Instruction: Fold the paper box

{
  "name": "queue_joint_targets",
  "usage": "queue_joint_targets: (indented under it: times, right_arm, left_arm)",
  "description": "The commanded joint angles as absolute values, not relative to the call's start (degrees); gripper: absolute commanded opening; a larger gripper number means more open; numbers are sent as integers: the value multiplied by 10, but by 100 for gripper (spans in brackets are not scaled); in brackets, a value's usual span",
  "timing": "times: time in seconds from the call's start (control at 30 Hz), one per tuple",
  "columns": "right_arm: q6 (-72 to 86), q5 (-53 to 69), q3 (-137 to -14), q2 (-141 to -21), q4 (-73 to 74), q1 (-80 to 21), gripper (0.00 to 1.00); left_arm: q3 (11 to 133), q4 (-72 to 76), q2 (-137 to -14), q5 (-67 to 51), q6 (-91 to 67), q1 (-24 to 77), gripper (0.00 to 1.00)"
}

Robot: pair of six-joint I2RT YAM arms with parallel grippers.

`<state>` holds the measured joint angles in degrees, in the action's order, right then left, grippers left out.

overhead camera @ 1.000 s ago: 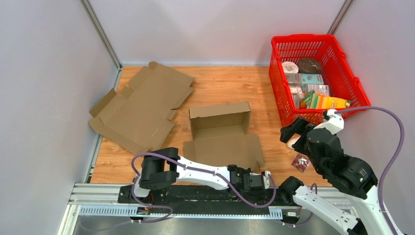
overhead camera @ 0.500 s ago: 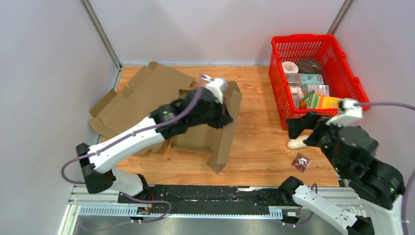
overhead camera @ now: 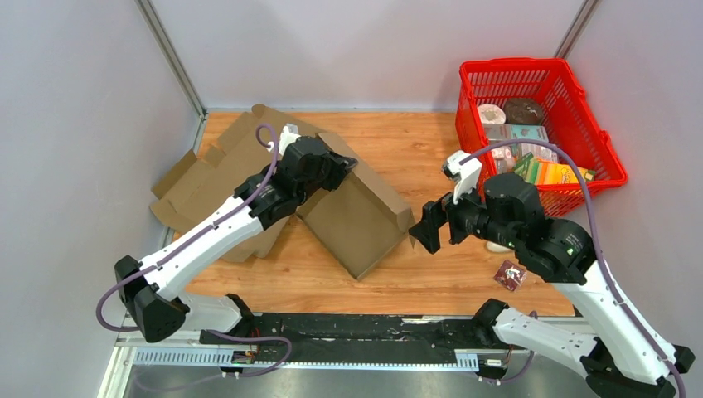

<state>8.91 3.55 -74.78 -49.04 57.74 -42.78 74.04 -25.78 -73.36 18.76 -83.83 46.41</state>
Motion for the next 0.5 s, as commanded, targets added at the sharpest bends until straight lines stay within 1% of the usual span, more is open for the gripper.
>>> queue_joint_targets:
  times: [0.0, 0.03, 0.07, 0.13, 0.17, 0.27, 0.37, 0.47]
  right_arm:
    - [28, 25, -797, -523, 540, -469, 100]
    - [25, 12, -808, -533, 541, -491, 100]
    - [18, -44, -820, -544, 545, -503, 100]
    - [4, -108, -853, -583, 554, -528, 100]
    - [-3, -120, -862, -596, 560, -532, 100]
    - [-41, -124, -881, -644, 555, -533, 100]
    - [-67, -168, -882, -671, 543, -534, 93]
    - [-68, -164, -877, -676, 530, -533, 89]
  left_arm:
    - [807, -295, -765, 245, -892, 455, 0]
    - [830, -312, -772, 243, -894, 454, 0]
    - [846, -333, -781, 241, -895, 454, 0]
    - [895, -412, -808, 239, -906, 454, 0]
    - [910, -464, -818, 237, -917, 454, 0]
    - [919, -473, -835, 227, -931, 454, 0]
    - [912, -478, -827, 235, -947, 453, 0]
    - [899, -447, -805, 243, -921, 453, 0]
